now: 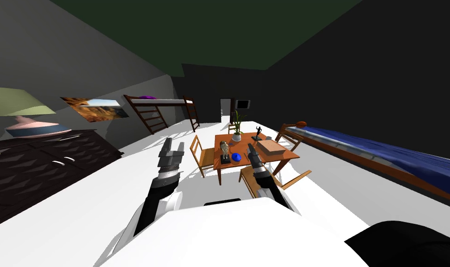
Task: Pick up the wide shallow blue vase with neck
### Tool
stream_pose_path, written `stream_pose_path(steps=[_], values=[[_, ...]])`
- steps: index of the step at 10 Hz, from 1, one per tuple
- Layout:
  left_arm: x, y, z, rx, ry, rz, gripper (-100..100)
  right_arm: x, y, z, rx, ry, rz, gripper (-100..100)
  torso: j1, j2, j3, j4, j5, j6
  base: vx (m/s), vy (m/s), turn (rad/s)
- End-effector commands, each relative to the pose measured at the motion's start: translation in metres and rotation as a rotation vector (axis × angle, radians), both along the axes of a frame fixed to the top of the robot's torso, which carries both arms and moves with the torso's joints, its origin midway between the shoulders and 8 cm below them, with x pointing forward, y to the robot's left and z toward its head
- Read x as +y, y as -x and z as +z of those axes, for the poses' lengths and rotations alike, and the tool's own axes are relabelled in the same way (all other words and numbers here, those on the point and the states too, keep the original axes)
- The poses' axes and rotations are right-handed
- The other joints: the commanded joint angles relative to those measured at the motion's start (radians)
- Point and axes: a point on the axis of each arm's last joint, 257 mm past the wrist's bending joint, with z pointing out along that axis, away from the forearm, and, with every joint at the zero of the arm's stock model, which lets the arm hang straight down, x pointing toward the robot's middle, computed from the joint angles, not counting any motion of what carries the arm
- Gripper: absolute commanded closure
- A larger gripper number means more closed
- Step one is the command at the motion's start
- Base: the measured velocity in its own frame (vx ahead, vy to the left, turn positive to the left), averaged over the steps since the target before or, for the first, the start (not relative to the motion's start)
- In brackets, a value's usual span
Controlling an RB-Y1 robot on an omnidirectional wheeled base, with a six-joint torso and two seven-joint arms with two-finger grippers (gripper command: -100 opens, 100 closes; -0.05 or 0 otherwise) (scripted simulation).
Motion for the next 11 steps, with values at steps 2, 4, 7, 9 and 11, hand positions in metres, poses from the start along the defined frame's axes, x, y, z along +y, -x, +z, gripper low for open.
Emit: stream_pose_path(steps=[2, 4, 7, 9, 11], values=[[0.000, 0.000, 0.000, 0.000, 0.000, 0.000, 0, 0.030, 0.001, -0.061, 0.136, 0.068, 0.077, -100, 0.000, 0.000, 0.000, 0.000, 0.000, 0.000, -0.017, 0.111, 0.082], [0.000, 0.000, 0.000, 0.000, 0.000, 0.000, 0, 0.049, 0.006, -0.086, 0.189, 0.093, 0.123, -100, -0.002, 0.000, 0.000, 0.000, 0.000, 0.000, -0.021, 0.060, 0.053], [0.000, 0.000, 0.000, 0.000, 0.000, 0.000, 0, 0.071, 0.021, -0.143, 0.304, 0.169, 0.195, -100, -0.003, -0.001, -0.001, 0.000, -0.001, 0.000, -0.008, 0.066, 0.088], [0.000, 0.000, 0.000, 0.000, 0.000, 0.000, 0, 0.085, 0.034, -0.170, 0.357, 0.209, 0.241, -100, -0.002, -0.001, 0.000, 0.000, 0.000, 0.001, -0.009, 0.084, 0.045], [0.000, 0.000, 0.000, 0.000, 0.000, 0.000, 0, 0.093, 0.050, -0.207, 0.428, 0.261, 0.281, -100, -0.002, -0.001, 0.000, 0.000, 0.000, 0.000, -0.010, 0.072, 0.073]])
